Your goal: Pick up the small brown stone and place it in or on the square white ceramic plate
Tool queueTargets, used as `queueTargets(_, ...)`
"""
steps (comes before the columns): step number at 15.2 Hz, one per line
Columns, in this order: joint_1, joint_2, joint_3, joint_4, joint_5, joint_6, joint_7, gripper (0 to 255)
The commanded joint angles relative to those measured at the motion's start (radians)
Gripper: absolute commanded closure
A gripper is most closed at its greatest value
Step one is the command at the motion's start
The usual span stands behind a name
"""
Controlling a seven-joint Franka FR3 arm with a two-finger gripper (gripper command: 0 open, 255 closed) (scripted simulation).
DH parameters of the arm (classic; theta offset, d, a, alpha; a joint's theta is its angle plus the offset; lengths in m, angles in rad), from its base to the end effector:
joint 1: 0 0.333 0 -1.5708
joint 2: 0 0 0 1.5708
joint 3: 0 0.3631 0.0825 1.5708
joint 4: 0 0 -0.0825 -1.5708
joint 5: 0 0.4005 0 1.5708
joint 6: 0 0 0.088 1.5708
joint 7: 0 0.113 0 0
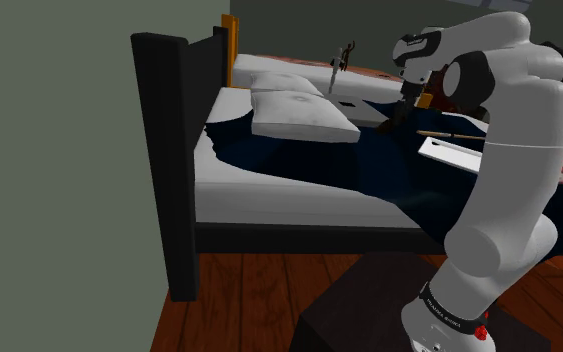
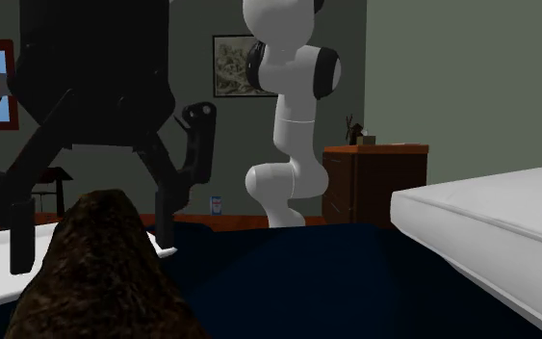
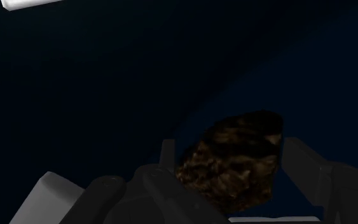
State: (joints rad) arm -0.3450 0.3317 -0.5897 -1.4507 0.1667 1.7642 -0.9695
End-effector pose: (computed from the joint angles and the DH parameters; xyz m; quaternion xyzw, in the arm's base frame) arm 0.4635 -0.5007 0.5622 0.9996 0.0173 0.0037 0.0203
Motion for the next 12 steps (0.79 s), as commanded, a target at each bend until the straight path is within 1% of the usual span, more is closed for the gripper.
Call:
queueTargets(1, -0.004, 0.001, -0.001, 0.03, 0.0, -0.028, 0.001, 255)
queueTargets(4, -0.009, 0.005, -0.002, 0.064, 0.002, -0.06, 0.0, 255)
queueTargets(8, -0.023, -0.081, -0.032, -0.054, -0.036, -0.018, -0.058, 255)
queueTargets(12, -0.048, -0.151, -0.064, -0.144, -0.069, 0.012, -0.12, 255)
